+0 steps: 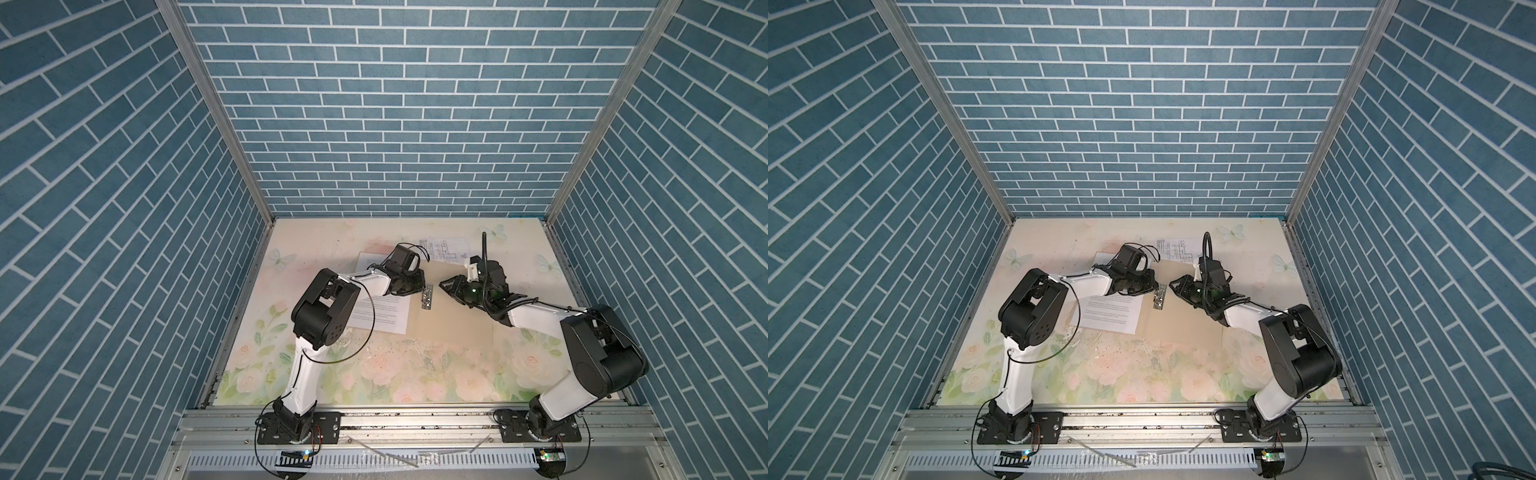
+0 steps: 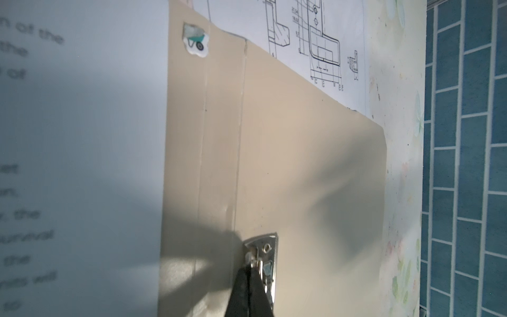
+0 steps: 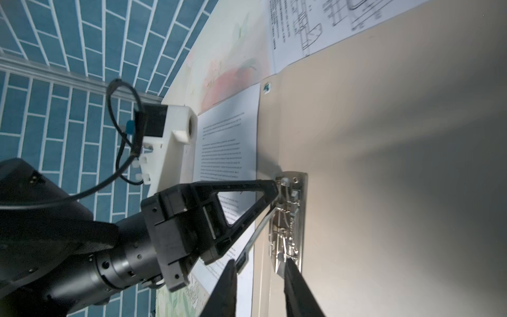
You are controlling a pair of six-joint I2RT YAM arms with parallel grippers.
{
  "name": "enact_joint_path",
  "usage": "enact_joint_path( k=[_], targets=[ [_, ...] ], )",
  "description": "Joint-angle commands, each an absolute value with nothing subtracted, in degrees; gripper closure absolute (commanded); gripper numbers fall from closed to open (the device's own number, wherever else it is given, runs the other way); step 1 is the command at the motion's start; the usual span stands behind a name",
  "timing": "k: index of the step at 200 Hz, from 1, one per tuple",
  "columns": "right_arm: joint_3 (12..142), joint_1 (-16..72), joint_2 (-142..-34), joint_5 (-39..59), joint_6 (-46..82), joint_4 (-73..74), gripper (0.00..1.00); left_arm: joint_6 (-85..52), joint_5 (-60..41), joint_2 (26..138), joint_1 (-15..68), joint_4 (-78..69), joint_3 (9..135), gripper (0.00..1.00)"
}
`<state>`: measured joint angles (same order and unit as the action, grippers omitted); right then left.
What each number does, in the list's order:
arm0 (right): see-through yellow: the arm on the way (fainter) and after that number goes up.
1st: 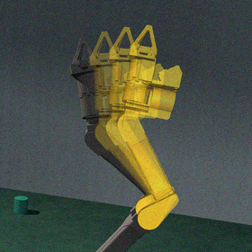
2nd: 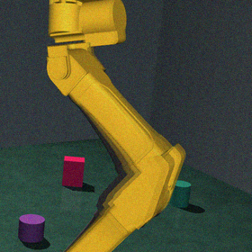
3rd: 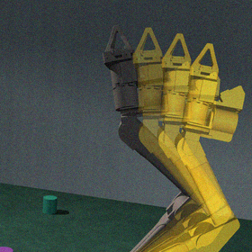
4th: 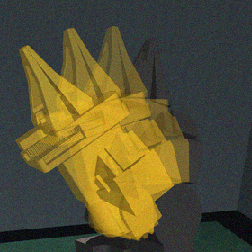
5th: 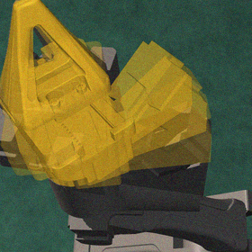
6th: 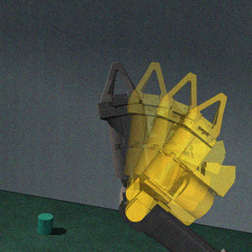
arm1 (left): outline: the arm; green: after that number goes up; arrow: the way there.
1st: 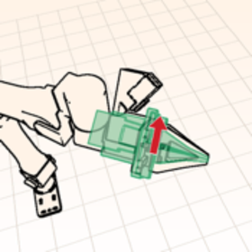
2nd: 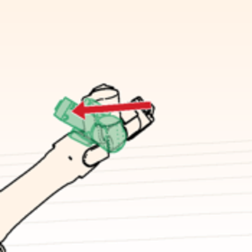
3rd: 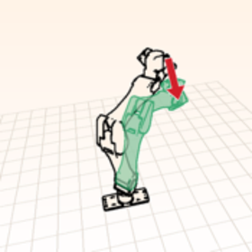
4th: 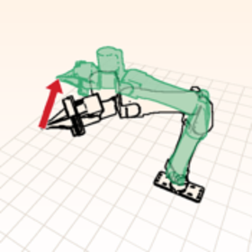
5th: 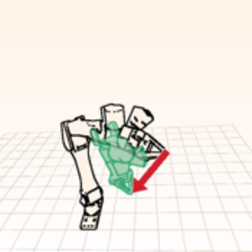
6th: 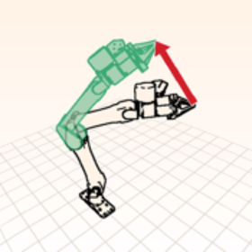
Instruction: Put the files into the folder
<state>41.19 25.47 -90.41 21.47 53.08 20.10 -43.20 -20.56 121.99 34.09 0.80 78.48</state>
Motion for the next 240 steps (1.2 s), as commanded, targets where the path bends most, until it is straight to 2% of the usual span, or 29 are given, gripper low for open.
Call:
enact_joint_path(
  k=[1, 82, 106, 117, 139, 172, 240],
  targets=[
    [38.4, 24.1, -87.2, 17.1, 50.1, 16.3, 0.67, -44.2, -19.5, 119.6, 33.6, 0.5, 77.1, 0.91],
    [36.6, 18.5, -78.2, 5.9, 42.6, -3.4, 0.42, -48.2, -20.0, 116.0, 33.6, -3.8, 73.4, 0.82],
    [36.8, 16.9, -77.4, 3.0, 41.0, -8.2, 0.35, -48.7, -19.5, 114.1, 33.4, -5.5, 71.1, 0.68],
    [36.2, 16.1, -77.3, 3.3, 40.5, -8.4, 0.34, -48.5, -19.5, 113.0, 33.2, -5.3, 70.4, 0.64],
    [35.3, 15.1, -77.2, 3.2, 39.3, -8.2, 0.31, -46.9, -18.9, 110.2, 32.4, -4.1, 68.8, 0.48],
    [34.7, 14.1, -77.9, 2.8, 37.7, -7.7, 0.28, -43.6, -16.1, 105.5, 31.8, -0.8, 66.7, 0.31],
    [34.4, 13.1, -83.7, 8.5, 34.2, -1.2, 0.24, -41.8, -16.9, 100.9, 31.1, -5.1, 61.3, 0.18]
  ],
)
